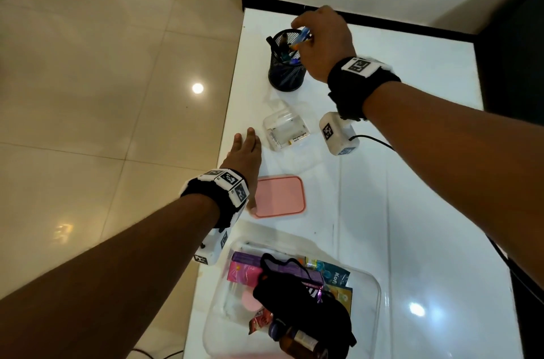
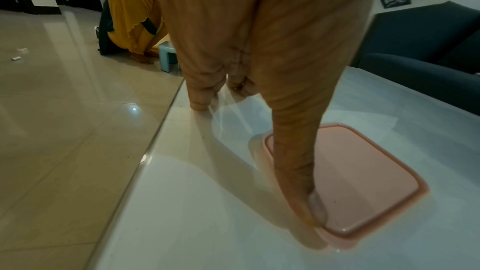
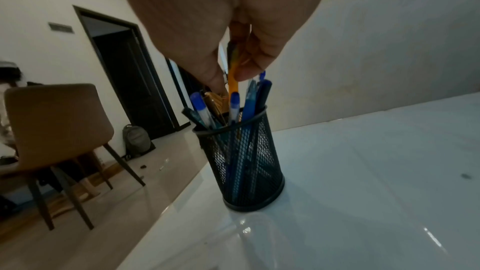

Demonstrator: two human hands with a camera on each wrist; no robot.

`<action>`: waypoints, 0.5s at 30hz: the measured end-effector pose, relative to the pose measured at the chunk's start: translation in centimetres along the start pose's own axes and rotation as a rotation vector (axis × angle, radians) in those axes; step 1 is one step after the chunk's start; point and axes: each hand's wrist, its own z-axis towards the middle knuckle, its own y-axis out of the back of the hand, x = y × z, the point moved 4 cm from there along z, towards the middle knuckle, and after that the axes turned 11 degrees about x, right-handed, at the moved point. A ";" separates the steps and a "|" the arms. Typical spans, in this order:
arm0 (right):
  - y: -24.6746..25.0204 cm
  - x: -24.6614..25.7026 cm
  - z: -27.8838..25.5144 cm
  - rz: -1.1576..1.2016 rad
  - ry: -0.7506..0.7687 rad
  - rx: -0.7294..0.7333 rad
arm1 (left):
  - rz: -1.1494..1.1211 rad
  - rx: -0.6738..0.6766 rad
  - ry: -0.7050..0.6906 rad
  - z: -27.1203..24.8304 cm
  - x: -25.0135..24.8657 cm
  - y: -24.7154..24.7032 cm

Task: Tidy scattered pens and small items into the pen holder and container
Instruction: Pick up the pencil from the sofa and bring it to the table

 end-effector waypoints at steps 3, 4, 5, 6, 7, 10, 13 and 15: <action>1.9 -0.4 -0.4 0.116 -0.006 -0.128 | -0.030 0.010 -0.007 0.3 0.0 -0.2; 2.4 -0.3 -0.5 0.116 -0.013 -0.132 | -0.042 0.016 -0.012 0.4 0.0 -0.2; 2.7 0.0 -0.3 0.087 -0.017 -0.114 | -0.047 0.023 -0.011 0.5 0.0 -0.2; 2.9 0.3 -0.1 0.029 -0.015 -0.078 | -0.048 0.024 -0.010 0.5 0.0 -0.2; 2.9 0.7 0.2 -0.044 -0.009 -0.038 | -0.040 0.027 -0.008 0.5 0.0 -0.3; 2.1 1.4 1.1 -0.185 0.000 0.056 | 0.006 0.035 -0.004 0.7 0.0 -0.5; 1.0 1.3 1.8 -0.227 -0.032 0.143 | 0.014 0.005 0.005 1.1 0.1 -0.6; 0.7 1.1 2.0 -0.218 -0.047 0.159 | 0.025 0.010 0.007 1.3 0.0 -0.7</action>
